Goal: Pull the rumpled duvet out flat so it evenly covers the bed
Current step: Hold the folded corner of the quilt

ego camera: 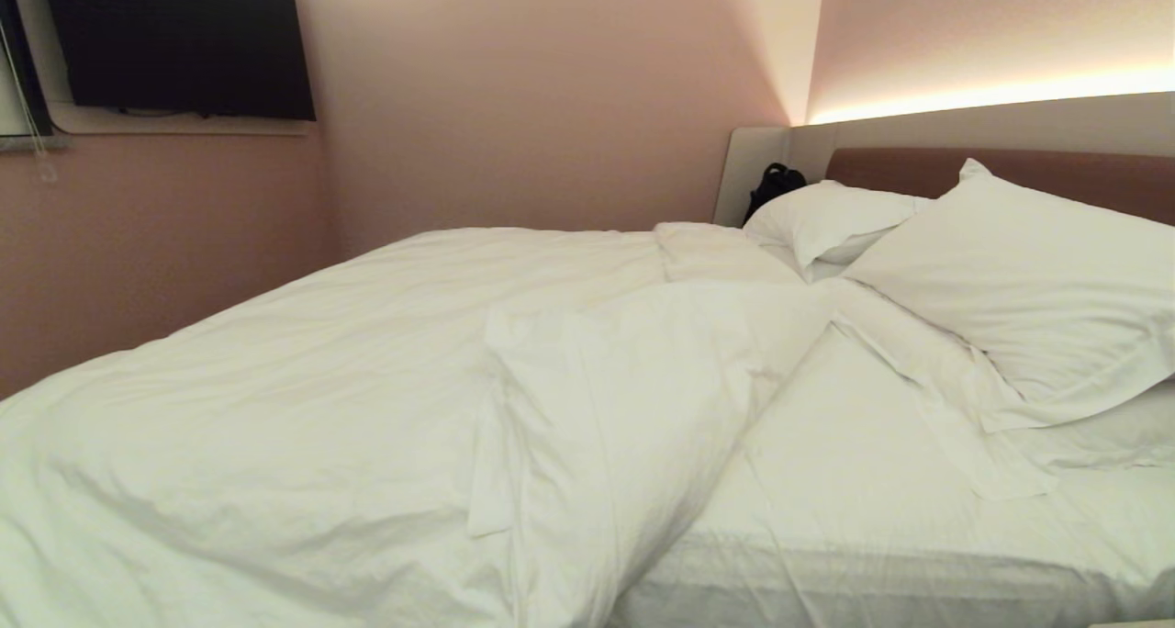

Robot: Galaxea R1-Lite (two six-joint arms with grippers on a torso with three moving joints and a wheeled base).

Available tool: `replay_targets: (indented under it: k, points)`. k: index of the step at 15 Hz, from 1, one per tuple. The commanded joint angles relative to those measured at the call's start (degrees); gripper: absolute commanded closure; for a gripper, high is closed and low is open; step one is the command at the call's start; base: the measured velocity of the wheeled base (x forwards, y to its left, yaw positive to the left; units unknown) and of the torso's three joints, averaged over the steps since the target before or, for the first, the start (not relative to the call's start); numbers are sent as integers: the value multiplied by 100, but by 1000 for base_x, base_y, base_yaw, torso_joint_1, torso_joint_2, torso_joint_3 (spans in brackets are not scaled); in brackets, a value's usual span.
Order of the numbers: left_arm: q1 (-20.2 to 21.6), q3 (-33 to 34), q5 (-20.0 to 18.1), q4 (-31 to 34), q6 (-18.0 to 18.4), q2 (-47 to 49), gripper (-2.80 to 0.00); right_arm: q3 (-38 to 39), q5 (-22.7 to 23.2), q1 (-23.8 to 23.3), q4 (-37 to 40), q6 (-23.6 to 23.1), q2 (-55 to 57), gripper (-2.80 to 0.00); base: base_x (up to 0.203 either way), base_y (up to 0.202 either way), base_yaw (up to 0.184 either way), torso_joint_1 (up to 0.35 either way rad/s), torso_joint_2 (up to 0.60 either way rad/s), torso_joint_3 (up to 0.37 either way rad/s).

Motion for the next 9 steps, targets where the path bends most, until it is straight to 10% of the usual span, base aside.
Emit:
replay_targets:
  k: [1,9]
  points:
    - [0,0,-2,2,2,2,0,-432,-14,2,161,-14,50,0,0,0,0,0,0,0]
    - [0,0,-3,2,2,2,0,-2002,199,7,535,-157,1685,0,0,0,0,0,0,0]
